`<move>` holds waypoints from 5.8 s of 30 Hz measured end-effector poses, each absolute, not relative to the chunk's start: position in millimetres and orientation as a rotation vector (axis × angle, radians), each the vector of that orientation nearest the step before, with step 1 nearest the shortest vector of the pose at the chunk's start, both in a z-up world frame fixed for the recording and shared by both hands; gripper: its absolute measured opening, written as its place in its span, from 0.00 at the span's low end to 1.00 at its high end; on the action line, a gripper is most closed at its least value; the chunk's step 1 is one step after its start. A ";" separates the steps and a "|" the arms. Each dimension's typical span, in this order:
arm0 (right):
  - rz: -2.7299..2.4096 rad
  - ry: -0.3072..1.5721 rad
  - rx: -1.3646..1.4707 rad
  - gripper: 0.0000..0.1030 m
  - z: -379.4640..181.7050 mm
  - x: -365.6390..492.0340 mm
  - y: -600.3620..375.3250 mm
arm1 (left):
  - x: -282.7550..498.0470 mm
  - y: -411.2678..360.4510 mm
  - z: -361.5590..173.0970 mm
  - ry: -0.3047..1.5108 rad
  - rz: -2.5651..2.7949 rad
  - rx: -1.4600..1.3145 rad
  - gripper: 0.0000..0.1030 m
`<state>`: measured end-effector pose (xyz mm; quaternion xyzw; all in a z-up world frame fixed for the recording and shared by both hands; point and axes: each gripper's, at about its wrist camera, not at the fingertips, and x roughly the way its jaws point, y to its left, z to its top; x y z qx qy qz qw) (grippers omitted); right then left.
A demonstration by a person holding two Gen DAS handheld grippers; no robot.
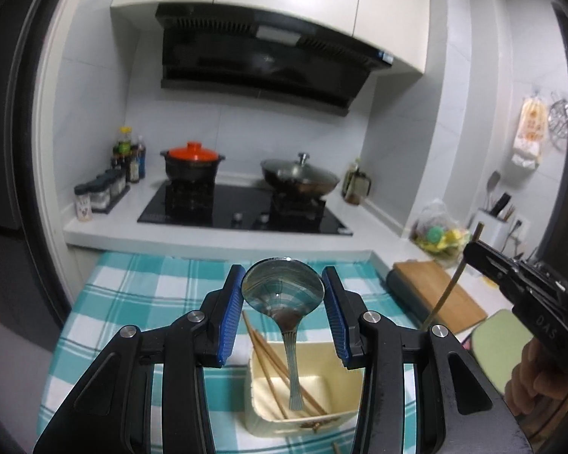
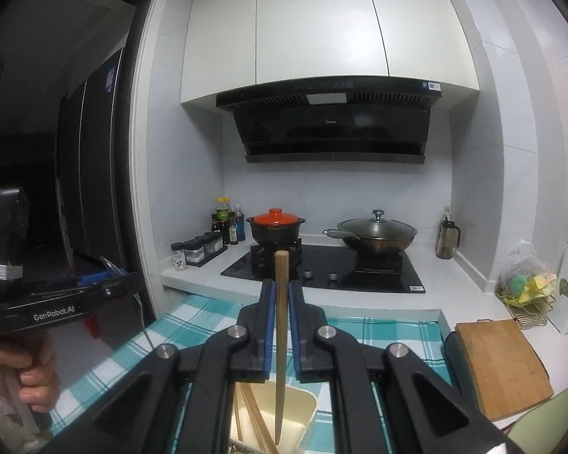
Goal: Organize utensils
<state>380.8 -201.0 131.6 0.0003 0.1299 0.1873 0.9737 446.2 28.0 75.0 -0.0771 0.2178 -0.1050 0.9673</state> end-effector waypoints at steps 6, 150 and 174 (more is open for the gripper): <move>0.415 0.424 -0.065 0.07 75.3 441.5 -171.4 | 503.9 16.1 9.8 0.639 -0.197 -0.148 0.40; 0.099 1.070 -0.024 0.38 -170.0 251.9 -273.9 | 291.9 -37.1 -207.1 0.980 -0.123 0.144 0.97; 0.185 1.145 -0.090 0.41 -172.0 267.5 -275.6 | 322.6 -50.9 -203.7 1.058 -0.248 0.145 0.89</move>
